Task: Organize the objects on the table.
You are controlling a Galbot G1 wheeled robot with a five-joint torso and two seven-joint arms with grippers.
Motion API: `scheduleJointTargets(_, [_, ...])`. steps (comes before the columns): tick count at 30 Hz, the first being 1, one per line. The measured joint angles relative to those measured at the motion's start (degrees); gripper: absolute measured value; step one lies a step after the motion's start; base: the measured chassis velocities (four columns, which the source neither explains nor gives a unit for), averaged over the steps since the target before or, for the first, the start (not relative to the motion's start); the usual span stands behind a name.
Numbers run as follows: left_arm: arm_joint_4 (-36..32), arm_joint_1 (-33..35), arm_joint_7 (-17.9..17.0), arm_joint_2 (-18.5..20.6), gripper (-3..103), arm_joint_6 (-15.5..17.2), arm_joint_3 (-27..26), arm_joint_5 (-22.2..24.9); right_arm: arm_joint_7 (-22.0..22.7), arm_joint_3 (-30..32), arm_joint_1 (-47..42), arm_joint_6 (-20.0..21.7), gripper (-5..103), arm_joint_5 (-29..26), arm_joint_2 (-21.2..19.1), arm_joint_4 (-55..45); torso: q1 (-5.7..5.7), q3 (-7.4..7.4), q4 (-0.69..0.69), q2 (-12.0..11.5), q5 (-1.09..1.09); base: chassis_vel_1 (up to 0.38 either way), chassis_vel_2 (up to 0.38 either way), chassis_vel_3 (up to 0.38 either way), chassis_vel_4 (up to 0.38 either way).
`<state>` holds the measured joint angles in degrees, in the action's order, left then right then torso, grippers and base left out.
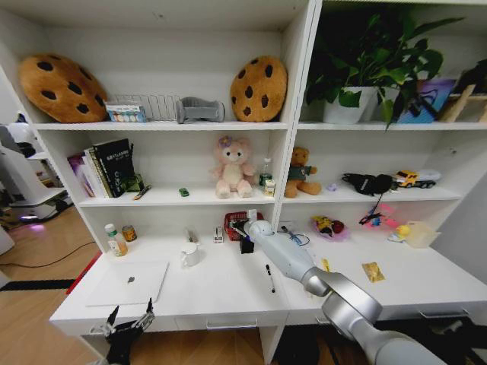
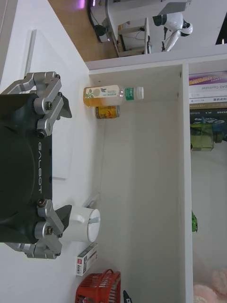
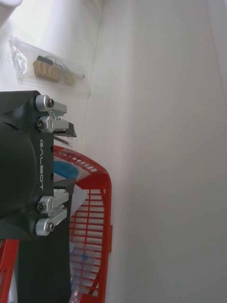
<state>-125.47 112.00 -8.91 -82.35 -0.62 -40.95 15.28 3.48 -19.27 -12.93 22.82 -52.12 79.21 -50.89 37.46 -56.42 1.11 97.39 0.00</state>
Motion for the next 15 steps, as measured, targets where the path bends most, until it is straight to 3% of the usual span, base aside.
scheduleJointTargets(2, [0.0, 0.1, 0.0, 0.0, 100, -0.2, -0.2, -0.1, 1.1, 0.0, -0.6, 1.0, 63, 0.1, -0.8, -2.9, 0.00, 0.00, 0.00, 0.0, 0.00, 0.000, 0.000, 0.000, 0.000])
scheduleJointTargets(5, [0.0, 0.1, 0.0, 0.0, 100, -0.2, -0.2, -0.1, 1.6, 0.0, -0.9, 1.6, 63, 0.0, -1.2, -3.8, 0.00, 0.00, 0.00, 0.0, 0.00, 0.000, 0.000, 0.000, 0.000])
scheduleJointTargets(7, [0.0, 0.0, 0.0, 0.1, 100, -0.3, -0.2, -0.2, 2.1, -0.1, -1.4, 2.4, 74, -0.1, -2.3, -4.9, 0.00, 0.00, 0.01, 0.0, 0.00, 0.000, 0.000, 0.000, 0.000])
scheduleJointTargets(8, [0.0, 0.0, 0.0, 0.1, 100, -0.3, -0.2, -0.2, 2.2, -0.5, -1.6, 2.4, 85, -0.1, -2.7, -5.0, 0.00, 0.00, 0.02, 0.0, 0.00, 0.000, 0.000, 0.000, 0.000])
scheduleJointTargets(11, [0.0, -0.1, 0.0, 0.1, 100, -0.3, -0.1, -0.3, 2.3, -0.7, -1.8, 2.4, 85, -0.1, -2.9, -5.1, 0.00, 0.00, 0.02, 0.0, 0.00, 0.000, 0.000, 0.000, 0.000])
scheduleJointTargets(12, [0.0, -0.1, 0.1, 0.0, 100, -0.3, 0.1, -0.5, 2.4, -1.0, -1.9, 2.3, 96, -0.1, -3.3, -5.3, 0.00, 0.00, 0.01, 0.0, 0.00, 0.000, 0.000, 0.000, 0.000])
scheduleJointTargets(15, [0.2, -0.1, 0.1, -0.1, 100, -0.5, 0.2, -0.6, 2.6, -1.4, -2.2, 2.3, 99, -0.3, -3.5, -5.6, 0.00, 0.00, 0.01, 0.0, 0.00, 0.000, 0.000, 0.000, 0.000])
